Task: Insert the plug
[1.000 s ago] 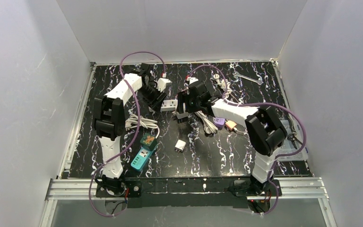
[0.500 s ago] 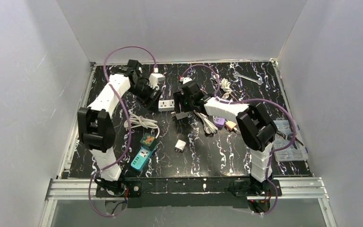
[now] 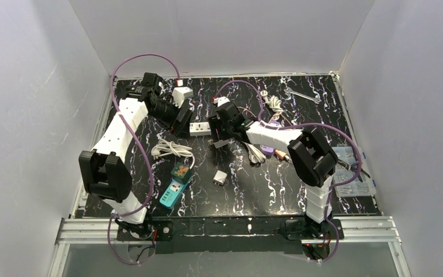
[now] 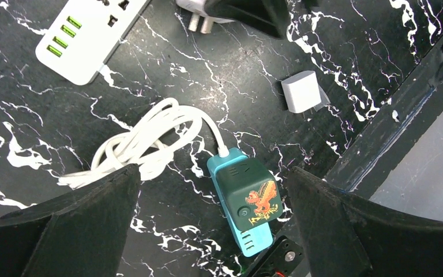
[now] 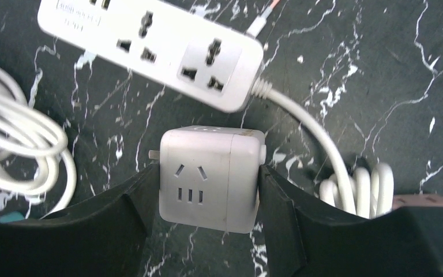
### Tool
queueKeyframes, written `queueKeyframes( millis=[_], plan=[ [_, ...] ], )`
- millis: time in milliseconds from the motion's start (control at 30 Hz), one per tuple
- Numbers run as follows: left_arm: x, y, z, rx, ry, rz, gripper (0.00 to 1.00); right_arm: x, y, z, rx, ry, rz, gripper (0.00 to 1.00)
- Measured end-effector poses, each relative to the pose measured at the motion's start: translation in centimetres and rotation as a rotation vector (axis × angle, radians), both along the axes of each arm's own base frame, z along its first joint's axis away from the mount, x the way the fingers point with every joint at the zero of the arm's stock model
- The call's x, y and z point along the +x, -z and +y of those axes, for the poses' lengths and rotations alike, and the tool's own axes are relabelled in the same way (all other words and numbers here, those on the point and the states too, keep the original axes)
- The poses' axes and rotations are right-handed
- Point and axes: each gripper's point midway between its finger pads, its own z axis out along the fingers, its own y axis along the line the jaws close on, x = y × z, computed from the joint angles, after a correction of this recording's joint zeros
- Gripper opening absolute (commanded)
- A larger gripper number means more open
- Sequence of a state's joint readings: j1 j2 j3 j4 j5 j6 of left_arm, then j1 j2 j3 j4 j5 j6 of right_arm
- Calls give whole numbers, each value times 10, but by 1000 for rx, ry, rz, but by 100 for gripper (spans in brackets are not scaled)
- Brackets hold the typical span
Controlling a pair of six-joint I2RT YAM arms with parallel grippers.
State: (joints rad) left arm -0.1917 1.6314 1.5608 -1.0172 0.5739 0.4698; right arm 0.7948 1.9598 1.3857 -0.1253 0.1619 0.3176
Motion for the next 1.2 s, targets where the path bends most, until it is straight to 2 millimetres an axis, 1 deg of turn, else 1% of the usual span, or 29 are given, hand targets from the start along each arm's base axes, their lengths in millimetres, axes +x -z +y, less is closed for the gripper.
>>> queueKeyframes(
  millis=[67, 167, 233, 367, 433, 533, 700, 900, 1033, 1100, 1200],
  plan=[
    [-2, 2, 1, 4, -10, 11, 98, -7, -1, -5, -3, -12, -1, 32],
    [-5, 2, 1, 1, -23, 13, 98, -24, -8, -15, 3, -38, 4, 29],
    [-9, -2, 2, -5, -31, 2, 98, -33, -22, -19, 32, -55, -5, 28],
    [-19, -16, 2, -25, -36, -37, 98, -49, -61, -17, 144, -102, -49, 28],
    [-26, -22, 1, -42, -31, -57, 98, -56, -75, -18, 190, -113, -59, 29],
    [-39, -26, -1, -67, -14, -66, 98, -65, -89, -18, 253, -111, -50, 29],
    [-54, -23, -6, -95, 50, -97, 98, -76, -99, -11, 345, -90, 21, 30],
    [-70, -23, -14, -115, 209, -270, 98, -87, -105, -2, 412, -103, 95, 31],
    [-79, -40, -20, -125, 335, -442, 98, -93, -113, 1, 447, -120, 115, 31],
    [-82, -47, -23, -122, 393, -525, 98, -96, -123, 2, 474, -126, 112, 31],
    [-88, -47, -31, -115, 462, -595, 98, -97, -140, 3, 521, -132, 90, 31]
  ],
)
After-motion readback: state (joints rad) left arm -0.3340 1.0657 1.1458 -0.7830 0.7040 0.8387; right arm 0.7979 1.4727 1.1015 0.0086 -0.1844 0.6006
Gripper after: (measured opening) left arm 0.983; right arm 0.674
